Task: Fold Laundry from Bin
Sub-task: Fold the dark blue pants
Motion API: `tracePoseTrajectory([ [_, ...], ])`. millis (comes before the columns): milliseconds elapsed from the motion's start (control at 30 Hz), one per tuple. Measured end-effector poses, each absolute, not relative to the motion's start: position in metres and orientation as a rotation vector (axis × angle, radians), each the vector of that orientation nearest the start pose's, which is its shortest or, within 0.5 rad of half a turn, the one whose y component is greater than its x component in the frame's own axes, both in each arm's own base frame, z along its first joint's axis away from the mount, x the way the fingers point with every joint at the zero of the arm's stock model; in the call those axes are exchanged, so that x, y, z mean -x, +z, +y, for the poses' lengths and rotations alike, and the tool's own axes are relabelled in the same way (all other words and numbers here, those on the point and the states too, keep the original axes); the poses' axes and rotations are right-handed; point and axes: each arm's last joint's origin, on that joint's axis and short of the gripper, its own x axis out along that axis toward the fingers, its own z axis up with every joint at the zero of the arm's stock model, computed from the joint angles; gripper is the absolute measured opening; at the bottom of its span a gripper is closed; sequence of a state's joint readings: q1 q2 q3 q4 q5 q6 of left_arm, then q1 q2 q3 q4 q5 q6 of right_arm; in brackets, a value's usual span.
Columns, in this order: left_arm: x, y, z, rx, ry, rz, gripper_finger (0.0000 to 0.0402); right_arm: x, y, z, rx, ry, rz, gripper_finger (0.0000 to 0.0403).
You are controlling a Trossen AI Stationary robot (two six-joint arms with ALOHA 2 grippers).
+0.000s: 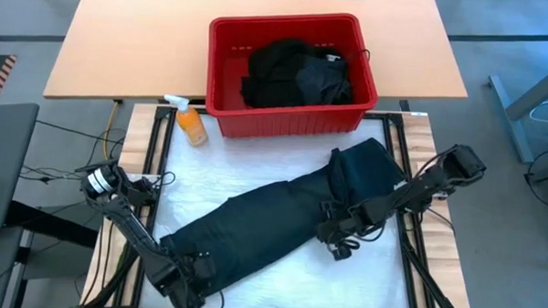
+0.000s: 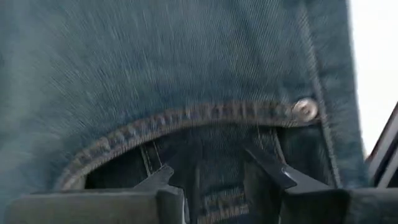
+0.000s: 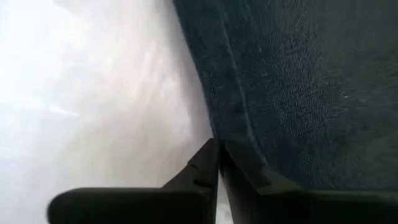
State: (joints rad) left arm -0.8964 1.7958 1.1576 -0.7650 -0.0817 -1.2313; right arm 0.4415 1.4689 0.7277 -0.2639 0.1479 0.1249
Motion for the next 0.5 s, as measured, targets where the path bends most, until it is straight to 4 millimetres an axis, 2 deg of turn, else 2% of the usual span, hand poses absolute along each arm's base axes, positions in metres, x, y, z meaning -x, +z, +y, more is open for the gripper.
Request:
tracePoseTrajectory([
  [133,-0.195,0.154,-0.246,0.423,0.163,1.61,0.0078,-0.232,0.193,0.1,0.157,0.211,0.893,0.0067],
  [333,-0.188,0.152,-0.244,0.474,0.107,1.79,0.0071,-0.217,0.233,0.075,0.116,0.135,0.744,0.007],
  [400,-0.187,0.157,-0.241,0.494,0.095,1.831,0.0071,-0.219,0.237,0.064,0.109,0.064,0.717,0.007],
  [500,-0.189,0.178,-0.234,0.512,0.109,1.793,0.007,-0.229,0.231,0.054,0.1,0.029,0.725,0.0069],
])
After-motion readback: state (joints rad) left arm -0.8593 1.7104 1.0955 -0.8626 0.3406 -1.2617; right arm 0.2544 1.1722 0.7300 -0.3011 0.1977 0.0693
